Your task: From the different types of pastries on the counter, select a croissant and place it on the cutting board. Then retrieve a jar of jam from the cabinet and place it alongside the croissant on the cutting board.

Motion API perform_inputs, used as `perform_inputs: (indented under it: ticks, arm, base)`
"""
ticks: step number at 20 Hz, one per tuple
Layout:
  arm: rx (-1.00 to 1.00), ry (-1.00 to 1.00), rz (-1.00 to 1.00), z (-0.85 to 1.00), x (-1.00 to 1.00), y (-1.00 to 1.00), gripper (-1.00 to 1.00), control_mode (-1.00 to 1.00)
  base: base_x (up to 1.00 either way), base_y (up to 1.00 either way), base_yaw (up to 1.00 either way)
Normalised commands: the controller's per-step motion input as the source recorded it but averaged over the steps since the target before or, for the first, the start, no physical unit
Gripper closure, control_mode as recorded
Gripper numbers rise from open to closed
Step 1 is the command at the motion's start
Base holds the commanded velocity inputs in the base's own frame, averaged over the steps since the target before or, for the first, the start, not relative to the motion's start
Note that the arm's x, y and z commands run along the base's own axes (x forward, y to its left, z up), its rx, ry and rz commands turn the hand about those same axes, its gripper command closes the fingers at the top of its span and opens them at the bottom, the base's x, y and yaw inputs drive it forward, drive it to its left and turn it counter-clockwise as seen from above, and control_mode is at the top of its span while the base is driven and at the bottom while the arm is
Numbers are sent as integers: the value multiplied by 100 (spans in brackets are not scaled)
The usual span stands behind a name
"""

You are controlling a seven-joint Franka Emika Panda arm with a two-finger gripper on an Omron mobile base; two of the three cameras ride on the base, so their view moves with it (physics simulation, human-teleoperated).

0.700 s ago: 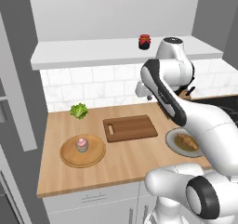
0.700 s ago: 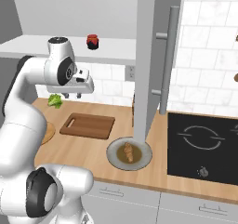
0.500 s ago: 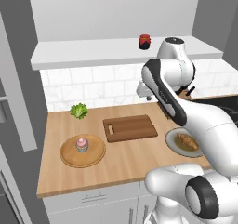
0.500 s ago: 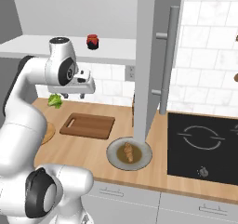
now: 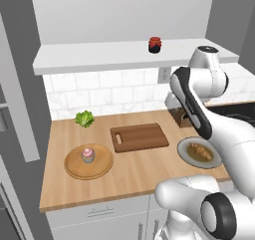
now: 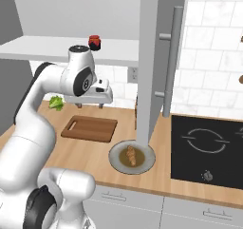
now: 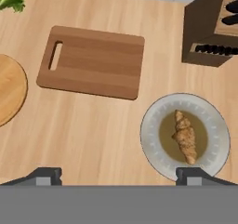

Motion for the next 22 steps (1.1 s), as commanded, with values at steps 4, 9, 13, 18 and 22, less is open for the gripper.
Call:
perform_inputs:
  ticks: [4, 9, 13, 18, 22]
  arm:
    - [0, 5, -5, -31, -1, -68, -100, -100]
    - [0, 12, -9, -40, 0, -62, -100, -100]
    - [0, 10, -8, -39, 0, -43, -100, -100]
    - [0, 8, -5, -16, 0, -14, -100, -100]
    - [0, 6, 0, -20, 0, 0, -100, -100]
  base:
    - [0, 0, 0]
    - [0, 0, 0]
    - [0, 0, 0]
    - [0, 0, 0]
    - [0, 0, 0]
